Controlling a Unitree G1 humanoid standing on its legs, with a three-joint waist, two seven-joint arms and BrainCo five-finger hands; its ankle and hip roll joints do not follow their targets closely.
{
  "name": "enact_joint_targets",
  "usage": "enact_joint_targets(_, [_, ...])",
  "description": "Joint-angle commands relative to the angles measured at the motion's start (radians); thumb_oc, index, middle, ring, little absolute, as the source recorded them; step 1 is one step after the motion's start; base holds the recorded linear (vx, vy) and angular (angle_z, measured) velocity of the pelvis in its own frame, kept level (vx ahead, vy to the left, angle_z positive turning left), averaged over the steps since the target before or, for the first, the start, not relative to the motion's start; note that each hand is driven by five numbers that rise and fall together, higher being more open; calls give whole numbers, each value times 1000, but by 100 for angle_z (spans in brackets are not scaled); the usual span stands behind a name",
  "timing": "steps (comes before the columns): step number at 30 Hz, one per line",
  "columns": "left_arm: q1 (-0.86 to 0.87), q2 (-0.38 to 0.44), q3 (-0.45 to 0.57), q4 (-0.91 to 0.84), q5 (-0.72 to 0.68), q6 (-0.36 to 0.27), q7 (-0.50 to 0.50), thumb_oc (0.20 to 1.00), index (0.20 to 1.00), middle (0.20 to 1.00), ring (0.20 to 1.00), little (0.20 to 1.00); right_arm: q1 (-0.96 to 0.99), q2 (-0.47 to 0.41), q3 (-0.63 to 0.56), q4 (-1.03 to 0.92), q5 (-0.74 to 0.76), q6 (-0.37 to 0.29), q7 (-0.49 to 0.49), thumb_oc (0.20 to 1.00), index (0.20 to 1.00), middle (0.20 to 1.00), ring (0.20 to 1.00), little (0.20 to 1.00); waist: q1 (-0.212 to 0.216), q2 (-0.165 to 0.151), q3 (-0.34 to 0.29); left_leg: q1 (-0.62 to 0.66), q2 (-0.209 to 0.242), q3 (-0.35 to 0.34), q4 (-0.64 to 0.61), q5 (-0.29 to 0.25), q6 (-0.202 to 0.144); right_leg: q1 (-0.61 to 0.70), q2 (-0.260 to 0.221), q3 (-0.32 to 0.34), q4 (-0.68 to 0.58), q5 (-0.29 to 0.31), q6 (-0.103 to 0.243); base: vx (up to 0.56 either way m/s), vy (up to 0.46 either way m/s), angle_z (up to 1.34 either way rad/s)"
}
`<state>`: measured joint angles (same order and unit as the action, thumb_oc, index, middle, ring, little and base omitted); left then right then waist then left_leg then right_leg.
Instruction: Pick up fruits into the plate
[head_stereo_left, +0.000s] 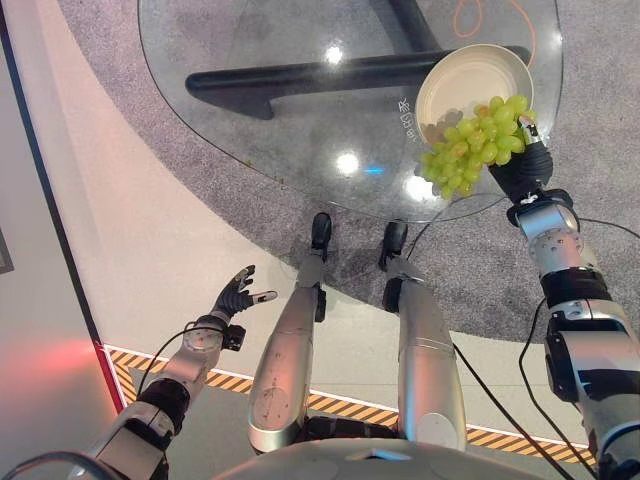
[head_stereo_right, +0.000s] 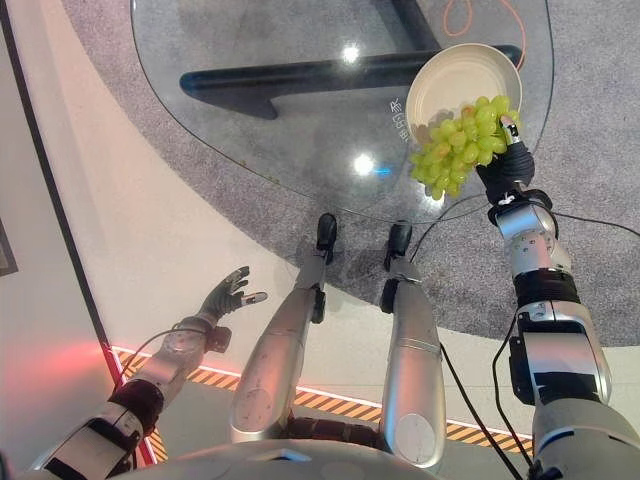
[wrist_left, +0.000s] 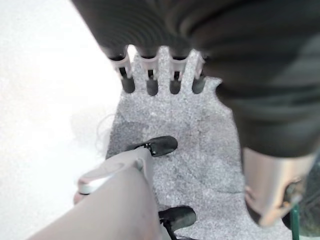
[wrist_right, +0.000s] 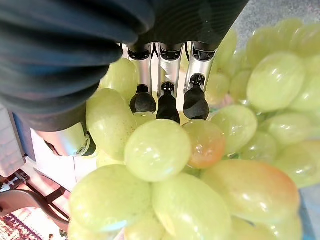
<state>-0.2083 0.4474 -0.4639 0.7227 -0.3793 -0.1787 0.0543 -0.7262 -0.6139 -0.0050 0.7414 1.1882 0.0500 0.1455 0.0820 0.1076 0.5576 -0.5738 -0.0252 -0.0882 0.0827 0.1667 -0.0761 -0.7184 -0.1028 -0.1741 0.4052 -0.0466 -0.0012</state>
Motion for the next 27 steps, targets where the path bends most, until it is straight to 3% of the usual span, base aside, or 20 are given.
enact_joint_targets(1, [24, 8, -31, 10, -29, -22, 7, 1000, 1000, 1000, 1000, 1000, -5, -86, 21, -30, 35, -50, -15, 200, 200, 200, 200, 200, -9, 54, -38, -36, -46, 23, 165, -154, 48, 21, 9, 13, -17, 14, 61, 31, -2, 7])
enact_joint_targets(11, [26, 20, -61, -16, -52, -16, 7, 1000, 1000, 1000, 1000, 1000, -116, -108, 41, 9, -10, -4, -139, 200, 200, 200, 200, 200, 10, 77, -38, -69, -59, 18, 182, -154, 53, -18, 3, 10, 11, 13, 59, 15, 3, 2])
enact_joint_targets(14, [27, 26, -67, -25, -62, -11, 6, 1000, 1000, 1000, 1000, 1000, -174, -128, 67, 36, -139, 9, -263, 200, 200, 200, 200, 200, 15, 85, -38, -79, -63, 19, 187, -153, 53, -31, 3, 10, 15, 15, 57, 20, 20, 5])
enact_joint_targets(15, [32, 25, -75, -29, -66, -14, 7, 1000, 1000, 1000, 1000, 1000, -202, -143, 82, 62, -220, 12, -318, 1000, 1000, 1000, 1000, 1000, 19, 91, -38, -83, -64, 19, 190, -152, 54, -36, 3, 11, 21, 13, 54, 27, 39, 2])
enact_joint_targets(20, [43, 32, -73, -37, -69, -14, -1, 1000, 1000, 1000, 1000, 1000, -273, -170, 142, 67, -418, 31, -447, 1000, 1000, 1000, 1000, 1000, 31, 100, -38, -94, -69, 17, 197, -152, 58, -48, 4, 7, 31, 11, 49, 5, 7, 0])
enact_joint_targets(27, [60, 29, -65, -35, -75, -20, -21, 1000, 1000, 1000, 1000, 1000, -271, -188, 179, 8, -559, 65, -529, 1000, 1000, 1000, 1000, 1000, 26, 103, -38, -87, -70, 23, 197, -153, 62, -49, 10, 11, 37, 8, 44, 6, 16, 0])
